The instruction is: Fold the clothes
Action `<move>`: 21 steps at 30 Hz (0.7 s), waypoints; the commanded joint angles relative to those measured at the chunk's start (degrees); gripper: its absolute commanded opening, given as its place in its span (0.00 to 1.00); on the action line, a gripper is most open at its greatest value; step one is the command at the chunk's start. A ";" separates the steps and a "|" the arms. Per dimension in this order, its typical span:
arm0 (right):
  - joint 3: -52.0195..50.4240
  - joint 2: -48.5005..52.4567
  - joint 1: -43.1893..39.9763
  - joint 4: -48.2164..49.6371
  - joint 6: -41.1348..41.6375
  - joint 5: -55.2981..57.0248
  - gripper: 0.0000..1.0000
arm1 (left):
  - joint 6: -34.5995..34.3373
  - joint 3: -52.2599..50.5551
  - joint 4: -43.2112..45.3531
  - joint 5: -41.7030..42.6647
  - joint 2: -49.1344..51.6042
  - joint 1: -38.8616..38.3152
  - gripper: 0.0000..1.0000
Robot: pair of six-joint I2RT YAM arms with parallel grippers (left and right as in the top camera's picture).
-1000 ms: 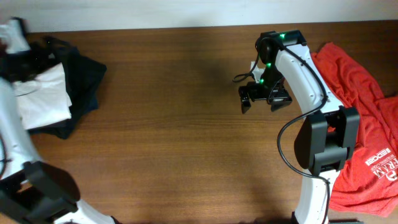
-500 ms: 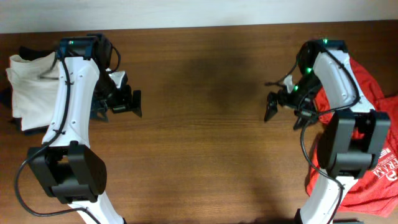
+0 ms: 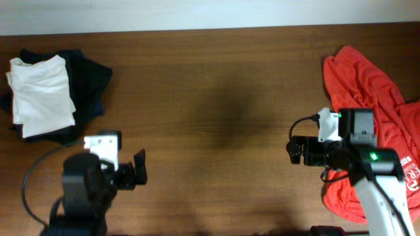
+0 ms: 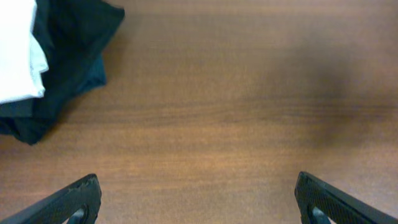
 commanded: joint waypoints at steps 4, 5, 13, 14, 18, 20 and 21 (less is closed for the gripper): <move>-0.68 -1.66 -0.11 -0.28 0.46 2.21 0.99 | -0.55 -3.32 -1.03 -0.59 -8.07 0.00 0.99; -0.68 -0.94 -0.11 -0.28 0.46 2.23 0.99 | -0.55 -3.32 -1.05 -0.59 -8.07 0.00 0.99; -0.68 6.49 -0.11 -0.28 0.46 2.23 0.99 | -0.55 -3.32 -1.05 -0.59 -8.07 0.00 0.99; -0.68 5.79 -0.11 -0.28 0.46 2.23 0.99 | -0.55 -3.32 -1.05 -0.59 -8.07 0.00 0.99; -1.42 1.29 -0.09 2.80 -1.38 3.23 0.99 | -0.55 -3.32 -1.05 -0.59 -8.07 0.00 0.99; -5.01 -2.89 -0.04 11.02 -5.46 1.46 0.99 | -0.55 -3.32 -1.05 -0.59 -8.07 0.00 0.99; -8.87 -6.40 -0.04 16.94 -6.23 0.00 0.99 | -0.52 -3.32 -1.05 -0.59 -8.07 0.00 0.99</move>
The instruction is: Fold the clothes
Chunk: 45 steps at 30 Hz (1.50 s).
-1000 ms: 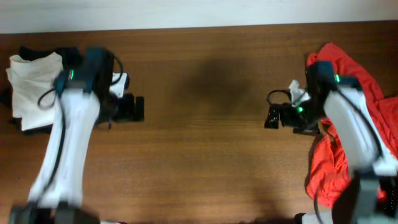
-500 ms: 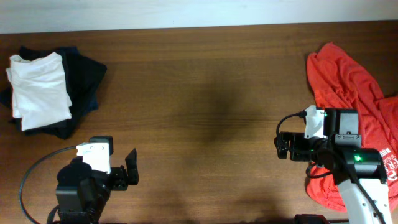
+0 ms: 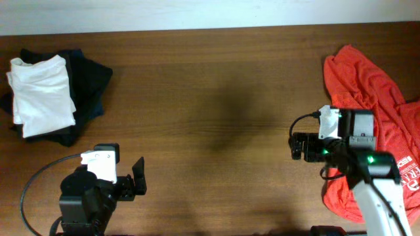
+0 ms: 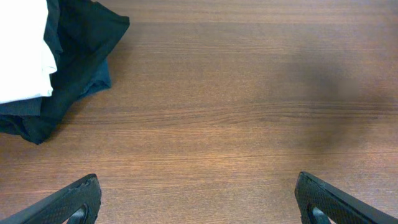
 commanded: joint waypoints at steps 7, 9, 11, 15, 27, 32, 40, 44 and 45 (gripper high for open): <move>-27.04 -28.52 1.75 30.05 -3.61 -5.97 0.99 | -0.55 -0.44 -0.07 -0.39 -0.37 0.00 0.99; -29.14 -34.84 4.74 31.50 -3.61 -0.74 0.99 | -0.55 -0.44 -0.07 -0.39 -0.37 0.00 0.99; -30.05 -41.42 6.40 31.47 -3.61 3.63 0.99 | -0.55 -0.44 -0.07 -0.39 -0.37 0.00 0.99; -33.42 -48.46 7.08 33.48 -4.52 5.14 0.99 | -0.55 -0.44 -0.07 -0.39 -0.37 0.00 0.99; -48.65 -58.49 5.57 50.64 -8.50 5.18 0.99 | -0.55 -0.44 -0.07 -0.39 -0.37 0.00 0.99; -48.65 -58.49 5.57 43.58 -8.13 6.03 0.99 | -0.55 -0.44 -0.07 -0.39 -0.37 0.00 0.99; -48.65 -58.47 5.95 43.63 -8.13 6.03 0.99 | -0.55 -0.44 -0.07 -0.39 -0.37 0.00 0.99; -48.65 -58.47 5.95 43.63 -8.13 6.03 0.98 | -0.55 -0.44 -0.07 -0.39 -0.37 0.00 0.99; -48.65 -58.47 5.97 43.63 -8.13 6.03 0.99 | -0.55 -0.44 -0.07 -0.39 -0.37 0.00 0.99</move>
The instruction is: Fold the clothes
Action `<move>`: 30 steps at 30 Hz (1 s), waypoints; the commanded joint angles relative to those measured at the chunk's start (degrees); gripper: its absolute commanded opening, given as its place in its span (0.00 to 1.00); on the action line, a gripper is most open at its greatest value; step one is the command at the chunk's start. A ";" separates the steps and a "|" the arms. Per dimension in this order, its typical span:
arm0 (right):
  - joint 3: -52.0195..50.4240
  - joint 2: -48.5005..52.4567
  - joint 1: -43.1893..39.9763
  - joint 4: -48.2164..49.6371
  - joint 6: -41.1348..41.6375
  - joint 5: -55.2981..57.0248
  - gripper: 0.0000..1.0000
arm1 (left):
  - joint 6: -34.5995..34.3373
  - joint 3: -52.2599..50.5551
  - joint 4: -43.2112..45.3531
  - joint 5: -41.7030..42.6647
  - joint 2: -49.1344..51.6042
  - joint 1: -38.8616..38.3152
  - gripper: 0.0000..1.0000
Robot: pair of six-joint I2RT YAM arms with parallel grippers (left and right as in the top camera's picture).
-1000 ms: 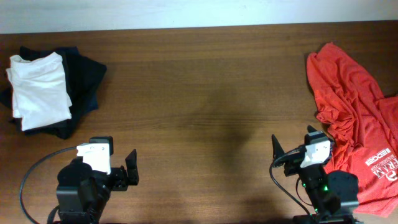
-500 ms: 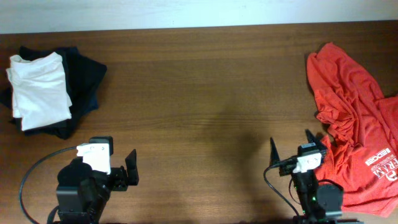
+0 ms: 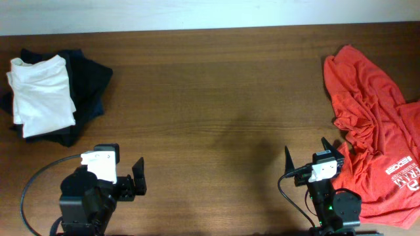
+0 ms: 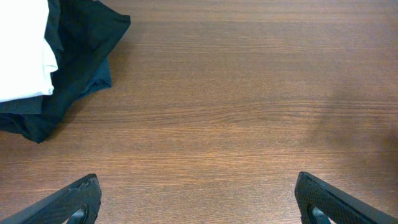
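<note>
A crumpled orange T-shirt [image 3: 364, 111] lies spread at the table's right side, its lower hem near the front edge. A folded white shirt [image 3: 41, 92] rests on folded dark clothes [image 3: 88, 82] at the far left; the left wrist view shows the same white shirt [image 4: 22, 50] and dark clothes [image 4: 78, 56] at its upper left. My left gripper [image 3: 137, 179] is at the front left, open over bare wood [image 4: 198, 200]. At the front right my right gripper [image 3: 307, 157] is open just left of the orange shirt's hem, holding nothing.
The brown wooden table [image 3: 210, 98] stretches between the folded pile and the orange shirt. A pale wall strip [image 3: 210, 13] borders the far edge. Both arm bases stand at the front edge.
My right arm has moved from beside the orange shirt's left edge back to the table's front edge, its fingers now spread open. More of the shirt's lower part shows. The left arm has not moved.
At first my left gripper was a little further out over the table and my right gripper was at the orange shirt's left side. Then the left arm was back near the front edge. Now the right arm is back there too, and the folded pile is unchanged.
</note>
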 commanded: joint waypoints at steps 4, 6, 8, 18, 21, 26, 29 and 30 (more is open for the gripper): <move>-0.26 -0.59 0.00 -0.50 0.04 0.94 0.99 | -0.55 -0.28 0.13 -0.22 -0.24 0.00 0.99; -0.26 -0.59 0.02 -0.50 0.04 0.94 0.99 | -0.55 -0.28 0.11 -0.22 -0.24 0.00 0.99; -0.26 -0.59 0.00 -0.50 0.04 0.94 0.99 | -0.55 -0.28 0.13 -0.22 -0.24 0.00 0.99; -0.26 -0.59 0.02 -0.50 0.04 0.94 0.99 | -0.37 -26.56 20.57 1.57 -18.97 -0.81 0.99; -0.26 -0.59 0.00 -0.50 0.04 0.94 0.99 | -0.63 -38.49 39.06 2.40 -25.00 -0.85 0.99; -0.26 -0.59 0.02 -0.50 0.04 0.94 0.99 | -0.28 -42.73 48.94 -2.75 -27.87 -0.85 0.99; -0.26 -0.59 0.00 -0.50 0.04 0.94 0.99 | 0.33 -42.73 45.51 -2.99 -28.17 -0.92 0.99; -0.26 -0.59 0.00 -0.50 0.04 0.94 0.99 | 0.28 -42.73 45.51 -2.93 -28.17 -0.92 0.99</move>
